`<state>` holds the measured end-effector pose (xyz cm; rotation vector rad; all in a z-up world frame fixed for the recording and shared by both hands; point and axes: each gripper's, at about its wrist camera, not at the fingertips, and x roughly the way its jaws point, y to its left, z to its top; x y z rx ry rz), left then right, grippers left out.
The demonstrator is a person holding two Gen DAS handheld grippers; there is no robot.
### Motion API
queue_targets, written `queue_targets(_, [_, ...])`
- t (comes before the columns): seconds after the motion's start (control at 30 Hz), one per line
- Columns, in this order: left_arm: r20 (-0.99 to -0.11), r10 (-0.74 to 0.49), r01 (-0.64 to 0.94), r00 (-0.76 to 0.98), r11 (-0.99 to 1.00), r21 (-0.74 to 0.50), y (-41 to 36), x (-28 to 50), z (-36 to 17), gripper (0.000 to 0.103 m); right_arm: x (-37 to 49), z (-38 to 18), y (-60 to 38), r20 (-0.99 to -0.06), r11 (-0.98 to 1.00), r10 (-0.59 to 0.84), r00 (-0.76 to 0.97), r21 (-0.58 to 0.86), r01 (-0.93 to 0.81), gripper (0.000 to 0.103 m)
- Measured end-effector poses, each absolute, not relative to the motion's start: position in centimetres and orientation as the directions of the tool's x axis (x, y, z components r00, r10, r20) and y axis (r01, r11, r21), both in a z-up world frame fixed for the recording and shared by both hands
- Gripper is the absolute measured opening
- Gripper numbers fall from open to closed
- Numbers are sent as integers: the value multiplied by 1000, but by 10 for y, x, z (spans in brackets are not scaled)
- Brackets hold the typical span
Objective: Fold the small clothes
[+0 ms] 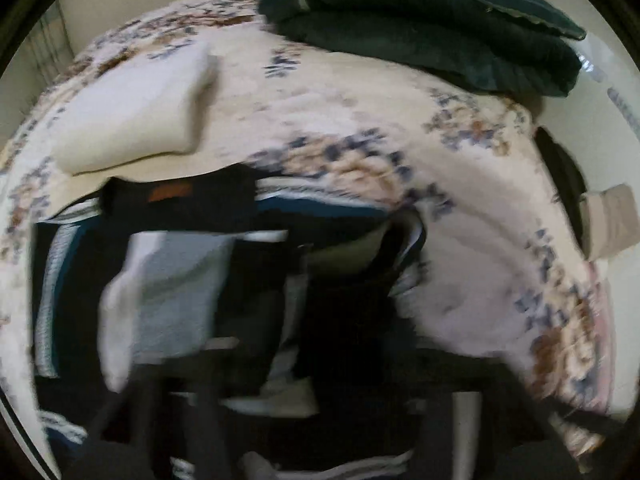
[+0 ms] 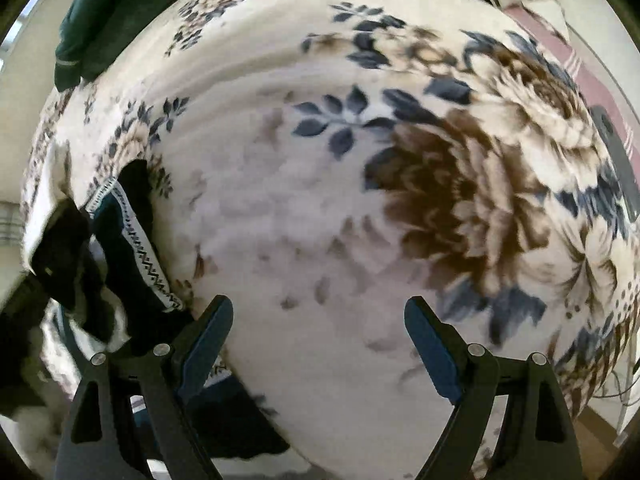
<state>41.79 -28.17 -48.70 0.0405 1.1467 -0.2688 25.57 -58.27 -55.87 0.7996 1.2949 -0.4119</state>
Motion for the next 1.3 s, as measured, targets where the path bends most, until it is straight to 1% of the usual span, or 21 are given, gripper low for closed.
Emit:
queue_targets(0.03, [-905, -162, 218, 393, 973, -79, -274, 413, -489, 86, 256, -556, -584, -949, 667, 180, 259, 311, 677, 89])
queue_targets(0.17, [-911, 15, 97, 411, 993, 60, -195, 382, -491, 89, 283, -544, -572, -894, 645, 316, 319, 449, 619, 89])
queue_targets(0.2, [-911, 80, 58, 404, 992, 113, -172, 373, -495, 89, 296, -542, -565, -876, 641, 346, 335, 482, 597, 89])
queue_targets(0.3, [-912, 223, -67, 343, 975, 213, -106, 350, -513, 89, 343, -545, -538, -832, 634, 429, 353, 555, 539, 89])
queue_targets(0.37, [-917, 281, -143, 281, 958, 250, -67, 340, -526, 89, 383, -554, -513, -813, 643, 478, 334, 582, 498, 89])
queue_targets(0.43, [-917, 315, -197, 245, 942, 271, -38, 333, -534, 89, 416, -568, -492, -828, 680, 482, 286, 559, 475, 89])
queue_targets(0.47, [-911, 336, -228, 237, 931, 284, -24, 330, -536, 89, 434, -580, -479, -843, 706, 475, 251, 536, 464, 85])
queue_targets(0.5, [-910, 342, -241, 235, 927, 286, -18, 329, -537, 89, 444, -587, -471, -847, 718, 476, 235, 529, 452, 57])
queue_targets(0.57, [-906, 351, -274, 236, 919, 285, -4, 326, -537, 89, 458, -599, -451, -877, 771, 448, 172, 477, 422, 7])
queue_targets(0.67, [-908, 335, -322, 251, 914, 248, 12, 324, -539, 89, 454, -579, -443, -930, 866, 313, 191, 362, 345, 7])
queue_targets(0.73, [-911, 320, -326, 261, 917, 229, 17, 323, -541, 89, 449, -579, -453, -924, 850, 344, 165, 381, 363, 9])
queue_targets(0.77, [-914, 305, -320, 265, 923, 215, 19, 323, -543, 89, 446, -581, -463, -896, 806, 424, 135, 441, 395, 13])
queue_targets(0.8, [-915, 300, -315, 269, 925, 211, 20, 323, -544, 89, 444, -581, -471, -871, 771, 473, 129, 480, 419, 21])
queue_targets(0.83, [-915, 292, -309, 279, 929, 202, 21, 323, -545, 89, 442, -576, -481, -862, 745, 487, 143, 495, 446, 27])
queue_targets(0.87, [-914, 283, -301, 290, 934, 193, 22, 322, -547, 89, 440, -564, -495, -872, 731, 454, 182, 482, 483, 41])
queue_targets(0.9, [-916, 277, -289, 291, 938, 192, 22, 321, -550, 89, 442, -556, -508, -877, 716, 431, 212, 475, 512, 47])
queue_targets(0.97, [-922, 259, -268, 287, 946, 182, 21, 316, -557, 90, 452, -551, -528, -869, 680, 434, 239, 490, 545, 47])
queue_targets(1.0, [-925, 259, -263, 279, 947, 186, 21, 314, -560, 94, 460, -552, -535, -861, 667, 447, 243, 502, 551, 47])
queue_targets(1.07, [-935, 249, -261, 251, 948, 182, 19, 306, -568, 96, 484, -562, -541, -851, 662, 474, 224, 513, 546, 47])
queue_targets(1.13, [-935, 261, -273, 239, 942, 194, 16, 297, -568, 96, 507, -584, -542, -830, 646, 523, 196, 536, 544, 47])
queue_targets(1.3, [-910, 350, -330, 222, 905, 268, 1, 268, -548, 96, 551, -652, -519, -763, 612, 641, 84, 574, 545, 46])
